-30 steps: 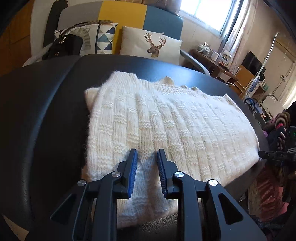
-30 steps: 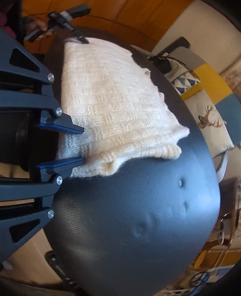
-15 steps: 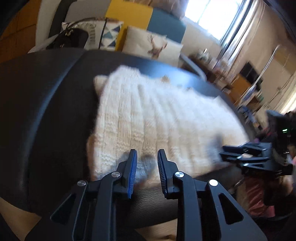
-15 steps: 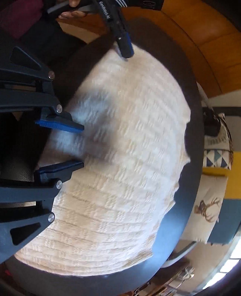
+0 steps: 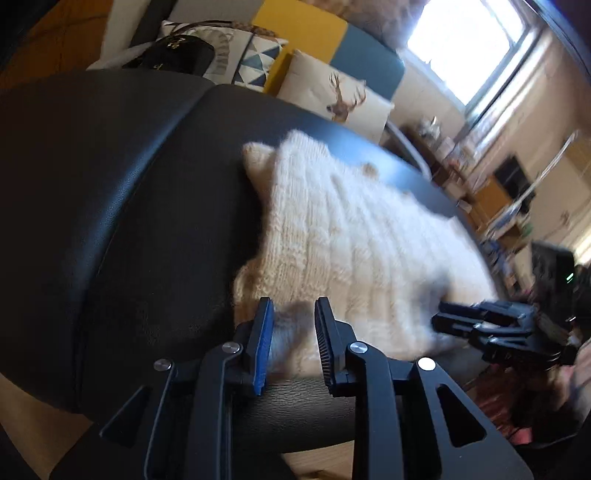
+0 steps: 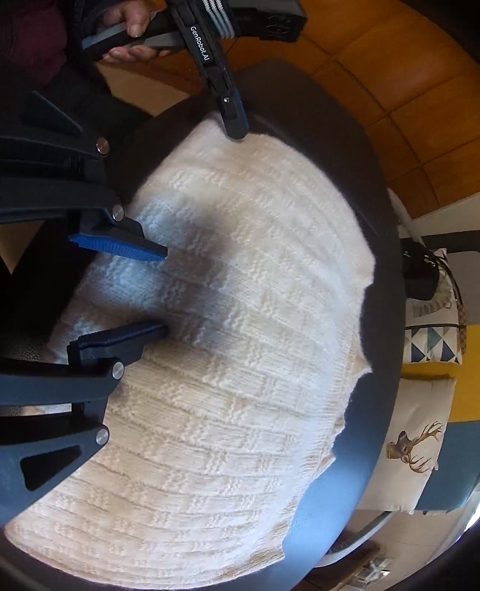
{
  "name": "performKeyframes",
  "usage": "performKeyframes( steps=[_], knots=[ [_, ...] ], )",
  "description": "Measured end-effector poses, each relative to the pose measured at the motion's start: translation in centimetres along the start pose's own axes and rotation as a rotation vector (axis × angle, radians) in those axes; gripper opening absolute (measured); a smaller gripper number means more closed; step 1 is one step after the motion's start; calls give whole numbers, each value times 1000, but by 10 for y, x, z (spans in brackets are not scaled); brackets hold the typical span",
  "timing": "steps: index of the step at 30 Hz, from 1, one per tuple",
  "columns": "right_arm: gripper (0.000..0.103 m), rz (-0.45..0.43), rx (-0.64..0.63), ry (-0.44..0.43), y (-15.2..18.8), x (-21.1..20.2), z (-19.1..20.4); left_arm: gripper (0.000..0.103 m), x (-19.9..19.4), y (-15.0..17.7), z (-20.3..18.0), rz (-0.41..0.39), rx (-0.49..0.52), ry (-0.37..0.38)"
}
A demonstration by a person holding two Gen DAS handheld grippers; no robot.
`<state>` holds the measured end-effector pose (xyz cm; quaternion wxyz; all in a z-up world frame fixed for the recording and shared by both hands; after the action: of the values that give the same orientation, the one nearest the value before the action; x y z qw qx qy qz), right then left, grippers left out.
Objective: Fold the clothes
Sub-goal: 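Open both grippers and smooth the folded sweater on the seat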
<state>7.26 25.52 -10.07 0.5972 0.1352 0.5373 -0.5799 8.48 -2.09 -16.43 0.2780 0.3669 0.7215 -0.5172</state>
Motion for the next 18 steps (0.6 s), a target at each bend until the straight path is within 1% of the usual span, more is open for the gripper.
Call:
performKeyframes(
  steps=[2,4,5,7,9,10,11,12,13,15,16,17,18],
  knots=[
    [34,-47,6,12,-5,-16,-3,25,-9,-7,-3,-40,11,18],
    [34,-87,26,47,-12,-30,-13,25,-7,-17,-12,-47,36,27],
    [34,-104,39,68,-16,-36,-20,25,-3,-25,-16,-49,49,9],
    [35,-112,69,125,-23,-42,-40,26,15,-44,-26,-26,89,-45],
    [38,-99,104,198,-30,-43,-61,26,38,-61,-30,12,111,-119],
    [38,-65,136,210,-31,-38,-74,26,48,-66,-30,39,120,-133],
    [38,-49,151,198,-31,-33,-81,27,57,-69,-31,58,130,-139],
    [39,-34,166,186,-32,-27,-88,37,64,-71,-33,66,151,-163],
    [40,-23,180,172,-32,-23,-94,43,63,-75,-33,63,158,-171],
    [40,-59,192,109,-34,-39,-96,43,55,-82,-32,47,140,-135],
    [40,-108,206,72,-33,-55,-101,43,49,-87,-32,34,135,-118],
    [41,-155,235,28,-30,-71,-110,43,45,-93,-31,21,134,-117],
    [44,-183,267,-28,-25,-86,-121,45,45,-99,-28,21,128,-105]
  ],
)
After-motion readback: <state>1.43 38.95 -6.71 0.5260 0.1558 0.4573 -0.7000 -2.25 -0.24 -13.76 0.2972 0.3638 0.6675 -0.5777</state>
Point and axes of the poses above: each gripper's, at about its wrist camera, not at the fingertips, and x roughly the way its jaws point, z to its left, y to its underside, the point moved 1 cm from there along x, roughly the way its jaws point, and after that the axes turned 12 degrees about -y, right-handed, at the moved point
